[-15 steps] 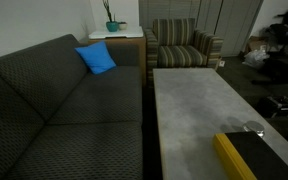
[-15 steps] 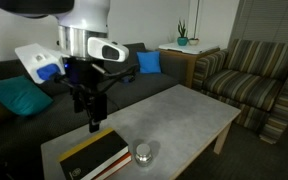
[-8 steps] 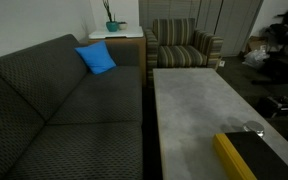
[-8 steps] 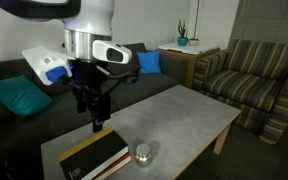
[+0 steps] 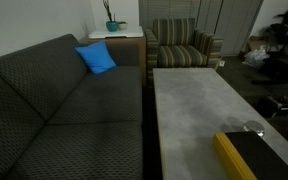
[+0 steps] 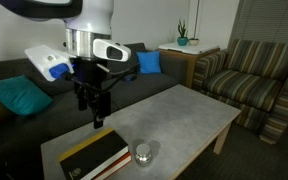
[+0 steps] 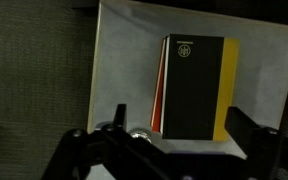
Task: Remove the lid from the silver candle container
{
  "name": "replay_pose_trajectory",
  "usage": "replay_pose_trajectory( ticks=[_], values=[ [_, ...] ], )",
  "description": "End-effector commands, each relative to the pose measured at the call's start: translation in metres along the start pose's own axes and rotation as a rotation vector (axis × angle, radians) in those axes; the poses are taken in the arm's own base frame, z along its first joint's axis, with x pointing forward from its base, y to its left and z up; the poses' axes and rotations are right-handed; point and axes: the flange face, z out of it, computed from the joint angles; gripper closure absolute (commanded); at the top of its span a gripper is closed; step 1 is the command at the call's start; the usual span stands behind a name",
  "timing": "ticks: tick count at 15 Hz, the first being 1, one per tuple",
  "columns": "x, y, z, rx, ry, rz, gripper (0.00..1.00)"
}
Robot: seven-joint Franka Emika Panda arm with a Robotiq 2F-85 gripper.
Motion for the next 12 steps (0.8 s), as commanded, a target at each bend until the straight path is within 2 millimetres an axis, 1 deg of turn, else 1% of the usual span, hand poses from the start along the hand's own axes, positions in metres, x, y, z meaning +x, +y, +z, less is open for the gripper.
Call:
replay_pose_trajectory(
  ticks=[1, 3, 6, 9, 12],
  values=[
    [0.040, -0.006, 0.011, 0.009, 0.002, -0.002, 0.00],
    [0.067, -0.006, 0.018, 0.032, 0.027, 0.001, 0.00],
    [0.104, -0.003, 0.041, 0.052, 0.028, 0.024, 0.00],
    [0.131, 0.004, 0.070, 0.042, 0.004, 0.050, 0.00],
    [0.154, 0.009, 0.102, 0.051, -0.032, 0.058, 0.00]
  ],
)
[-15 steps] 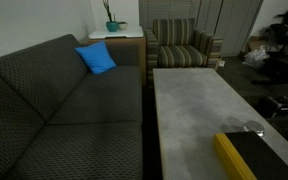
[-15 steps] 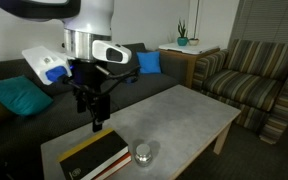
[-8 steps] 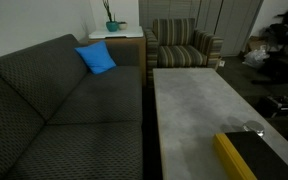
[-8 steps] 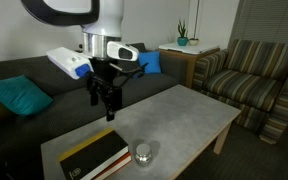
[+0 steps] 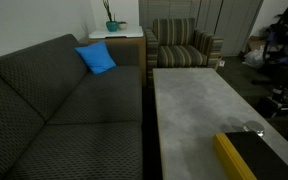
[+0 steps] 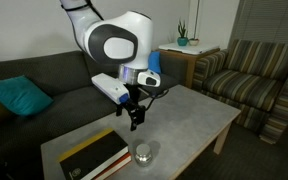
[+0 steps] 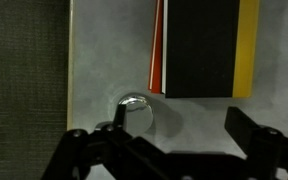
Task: Remove the lid from the silver candle container
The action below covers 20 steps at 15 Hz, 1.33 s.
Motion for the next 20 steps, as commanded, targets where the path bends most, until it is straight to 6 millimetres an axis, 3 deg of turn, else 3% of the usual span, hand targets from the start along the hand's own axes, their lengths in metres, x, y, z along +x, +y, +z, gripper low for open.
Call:
replay_pose_trajectory(
  ticks=[1, 2, 4, 11, 14, 20],
  values=[
    [0.030, 0.004, 0.031, 0.054, -0.043, -0.007, 0.00],
    [0.015, 0.002, 0.021, 0.009, -0.023, 0.002, 0.00],
    [0.025, 0.000, 0.033, 0.026, -0.030, 0.002, 0.00],
    [0.038, -0.003, 0.042, -0.005, -0.038, -0.015, 0.00],
    [0.047, -0.003, 0.056, -0.019, -0.031, -0.020, 0.00],
    [0.073, 0.020, 0.100, -0.068, -0.044, 0.030, 0.00]
  ],
)
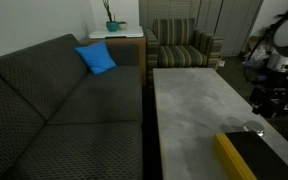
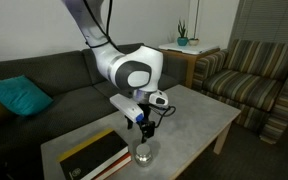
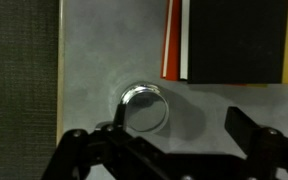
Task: Remove the lid from the silver candle container
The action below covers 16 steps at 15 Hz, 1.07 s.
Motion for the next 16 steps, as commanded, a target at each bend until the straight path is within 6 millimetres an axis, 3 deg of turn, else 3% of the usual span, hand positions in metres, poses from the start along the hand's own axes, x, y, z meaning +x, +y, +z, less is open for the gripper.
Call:
replay_pose_trajectory(
  ticks=[1, 9, 16],
  values=[
    [0.020, 0.014, 0.026, -0.039, -0.015, 0.025, 0.00],
    [0.046, 0.017, 0.071, -0.037, -0.010, -0.003, 0.00],
    [0.051, 0.009, 0.085, -0.032, -0.061, 0.012, 0.00]
  ],
)
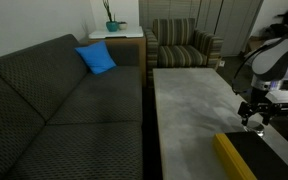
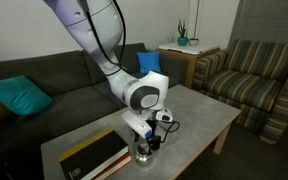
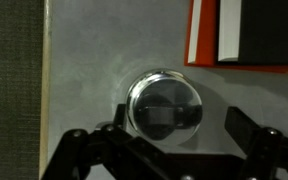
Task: Remove the lid from the silver candle container
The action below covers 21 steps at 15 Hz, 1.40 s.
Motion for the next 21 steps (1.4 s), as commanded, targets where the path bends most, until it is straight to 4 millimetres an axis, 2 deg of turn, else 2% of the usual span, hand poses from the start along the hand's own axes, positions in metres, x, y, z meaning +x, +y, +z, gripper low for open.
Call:
replay_pose_trajectory(
  ticks=[1, 10, 12, 16, 17, 21],
  values=[
    [0.007, -0.002, 0.006, -0.003, -0.020, 0.001, 0.00],
    [0.007, 0.000, 0.020, -0.011, -0.035, 0.031, 0.00],
    [0.006, 0.000, 0.020, -0.008, -0.034, 0.034, 0.26],
    [0.009, 0.000, 0.013, -0.006, -0.027, 0.033, 0.53],
    [0.010, 0.000, 0.013, -0.009, -0.031, 0.034, 0.56],
    [0.008, 0.000, 0.010, -0.012, -0.034, 0.024, 0.56]
  ],
)
